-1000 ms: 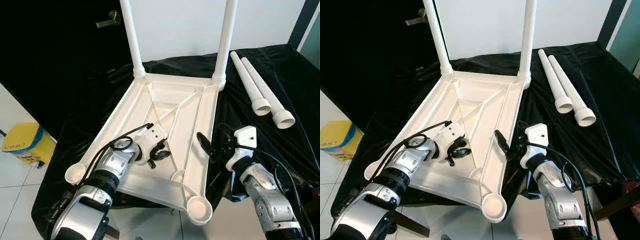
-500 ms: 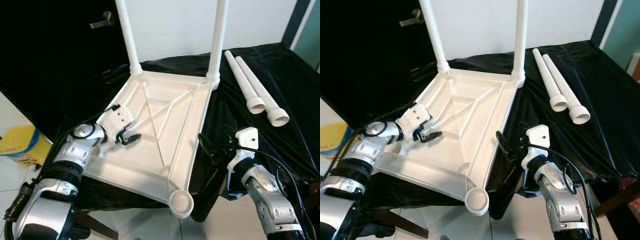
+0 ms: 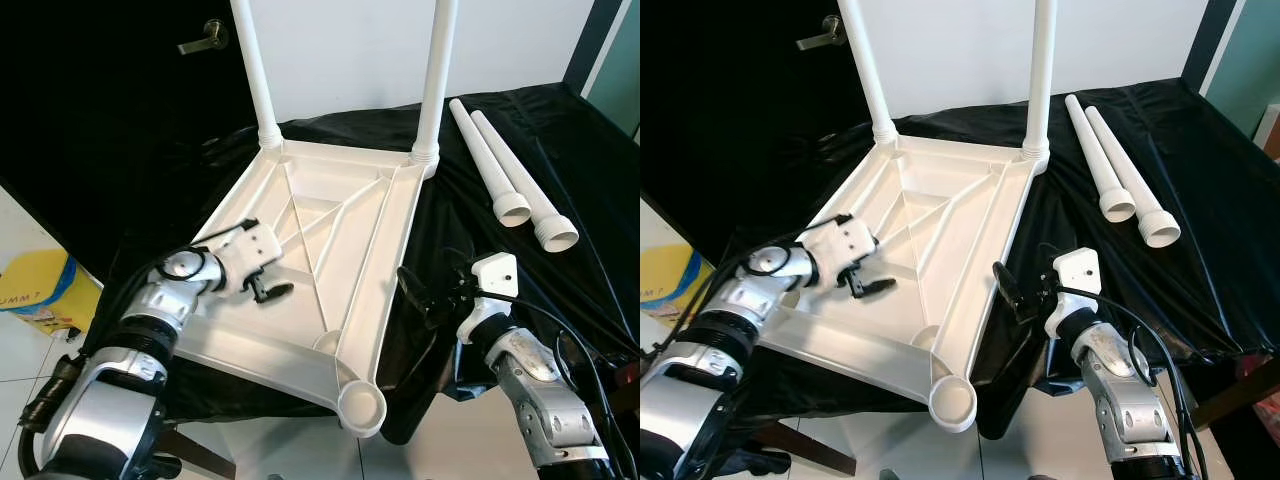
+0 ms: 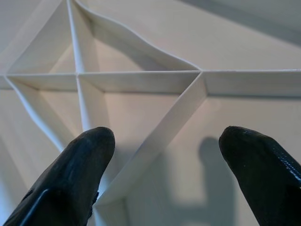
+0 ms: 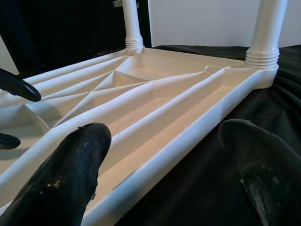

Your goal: Building children table

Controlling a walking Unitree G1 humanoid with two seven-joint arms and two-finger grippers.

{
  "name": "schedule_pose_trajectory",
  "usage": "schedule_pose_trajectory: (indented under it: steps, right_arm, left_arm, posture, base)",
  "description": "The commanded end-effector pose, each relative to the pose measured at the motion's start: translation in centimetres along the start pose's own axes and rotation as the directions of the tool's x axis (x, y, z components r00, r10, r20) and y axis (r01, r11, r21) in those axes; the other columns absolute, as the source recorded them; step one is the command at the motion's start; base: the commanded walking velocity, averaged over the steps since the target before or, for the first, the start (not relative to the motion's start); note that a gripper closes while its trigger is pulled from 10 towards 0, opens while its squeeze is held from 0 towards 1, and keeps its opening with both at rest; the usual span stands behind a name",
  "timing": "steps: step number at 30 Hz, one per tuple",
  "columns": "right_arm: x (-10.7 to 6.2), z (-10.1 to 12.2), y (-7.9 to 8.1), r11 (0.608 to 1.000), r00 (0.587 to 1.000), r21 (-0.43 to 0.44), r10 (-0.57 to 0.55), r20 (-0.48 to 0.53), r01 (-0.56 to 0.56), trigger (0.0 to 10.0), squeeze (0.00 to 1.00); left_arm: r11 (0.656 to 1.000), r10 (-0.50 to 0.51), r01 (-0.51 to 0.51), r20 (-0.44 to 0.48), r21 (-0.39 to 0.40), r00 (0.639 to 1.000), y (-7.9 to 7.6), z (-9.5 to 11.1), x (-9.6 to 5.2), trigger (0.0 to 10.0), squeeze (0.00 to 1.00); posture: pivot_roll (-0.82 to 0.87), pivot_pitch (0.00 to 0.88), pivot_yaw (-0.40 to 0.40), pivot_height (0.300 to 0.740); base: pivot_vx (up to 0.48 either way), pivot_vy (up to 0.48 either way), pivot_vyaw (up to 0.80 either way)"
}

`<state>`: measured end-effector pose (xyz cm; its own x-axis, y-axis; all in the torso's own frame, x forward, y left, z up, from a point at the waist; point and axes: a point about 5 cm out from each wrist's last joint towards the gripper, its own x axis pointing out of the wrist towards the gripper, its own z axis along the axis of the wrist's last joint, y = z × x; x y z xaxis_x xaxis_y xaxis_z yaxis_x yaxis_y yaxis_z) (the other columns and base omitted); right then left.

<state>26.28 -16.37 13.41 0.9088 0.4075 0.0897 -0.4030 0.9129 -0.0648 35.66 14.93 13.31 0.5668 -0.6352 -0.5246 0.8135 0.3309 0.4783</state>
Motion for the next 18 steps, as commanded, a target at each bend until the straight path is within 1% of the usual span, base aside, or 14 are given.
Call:
schedule_pose_trajectory:
  steps: [1,3,6,10,13,17,18]
  right_arm:
    - [0.0,0.2,0.2,1.000,1.000,0.001,0.004,0.000,-0.004,10.0,0.00]
    - [0.0,0.2,0.2,1.000,1.000,0.001,0.004,0.000,-0.004,10.0,0.00]
    - [-0.2,0.3,0.0,1.000,1.000,-0.003,-0.008,-0.001,0.008,10.0,0.00]
    - [-0.2,0.3,-0.1,1.000,1.000,-0.004,-0.009,-0.001,0.009,10.0,0.00]
    - [-0.3,0.3,-0.1,1.000,1.000,-0.005,-0.018,-0.003,0.018,10.0,0.00]
    - [-0.4,0.3,-0.1,1.000,1.000,-0.004,-0.019,-0.003,0.019,10.0,0.00]
    - [-0.4,0.3,0.0,1.000,1.000,-0.004,-0.019,-0.004,0.019,10.0,0.00]
  left_arm:
    - [1.000,0.005,-0.005,-0.013,0.023,1.000,0.0,0.1,0.4,10.0,0.00]
    - [1.000,0.005,-0.005,-0.013,0.023,1.000,0.0,0.1,0.4,10.0,0.00]
    - [1.000,-0.022,0.022,-0.031,0.018,0.999,-0.5,-0.1,1.2,10.0,0.00]
    - [1.000,-0.021,0.022,-0.035,0.019,0.999,-0.4,-0.1,1.2,10.0,0.00]
    - [1.000,0.003,-0.002,-0.054,0.008,0.999,0.1,-0.1,1.5,10.0,0.00]
    - [1.000,0.000,0.000,-0.062,0.001,0.998,0.2,0.0,1.7,10.0,0.00]
    - [1.000,-0.005,0.004,-0.071,-0.023,0.997,0.2,-0.1,1.8,10.0,0.00]
  posture:
    - [-0.15,0.037,0.098,0.740]
    - [-0.15,0.037,0.098,0.740]
    - [-0.15,0.041,0.102,0.740]
    - [-0.15,0.041,0.102,0.740]
    - [-0.15,0.051,0.110,0.740]
    - [-0.15,0.055,0.112,0.740]
    - [-0.16,0.059,0.114,0.740]
  base:
    - [0.000,0.000,0.00]
    - [0.000,0.000,0.00]
    - [0.000,0.000,0.00]
    - [0.000,0.000,0.00]
    - [0.000,0.000,0.00]
    - [0.000,0.000,0.00]
    - [0.000,0.000,0.00]
